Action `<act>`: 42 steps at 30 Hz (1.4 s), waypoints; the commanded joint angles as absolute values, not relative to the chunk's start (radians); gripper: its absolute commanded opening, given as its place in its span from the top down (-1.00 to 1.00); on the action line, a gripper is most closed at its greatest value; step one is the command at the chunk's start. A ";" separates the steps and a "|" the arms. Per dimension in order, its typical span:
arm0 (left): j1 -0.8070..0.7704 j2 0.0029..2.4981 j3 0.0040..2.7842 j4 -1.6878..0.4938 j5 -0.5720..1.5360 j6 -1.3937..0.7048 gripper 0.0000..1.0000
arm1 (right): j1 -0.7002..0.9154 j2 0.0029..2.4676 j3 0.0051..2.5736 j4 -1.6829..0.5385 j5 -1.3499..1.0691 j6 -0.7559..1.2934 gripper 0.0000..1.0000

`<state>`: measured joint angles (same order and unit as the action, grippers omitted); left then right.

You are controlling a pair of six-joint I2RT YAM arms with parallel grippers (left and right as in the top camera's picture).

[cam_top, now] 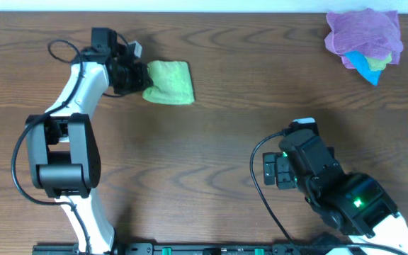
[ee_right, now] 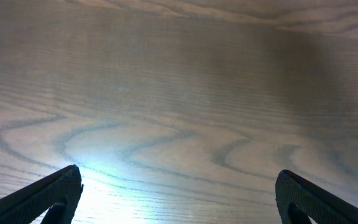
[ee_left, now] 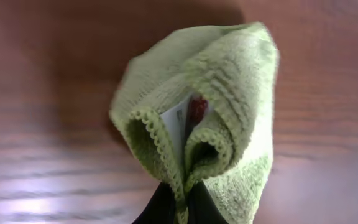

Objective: Fold the cloth
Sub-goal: 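Drag the folded cloth with the left gripper to the upper left corner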

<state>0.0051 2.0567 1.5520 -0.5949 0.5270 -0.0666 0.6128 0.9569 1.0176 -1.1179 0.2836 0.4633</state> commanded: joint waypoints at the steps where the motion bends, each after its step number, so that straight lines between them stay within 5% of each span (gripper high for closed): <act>1: 0.026 2.035 1.587 -0.600 0.440 0.005 0.89 | 0.607 0.962 1.011 -1.112 0.287 0.463 -0.98; 14: 0.168 2.048 1.611 -0.553 0.355 0.096 0.89 | 0.605 0.963 1.011 -1.084 0.282 0.448 -0.98; 42: 0.289 2.486 2.172 -0.620 0.339 0.195 0.89 | 0.554 0.997 1.011 -1.096 0.204 0.528 -0.98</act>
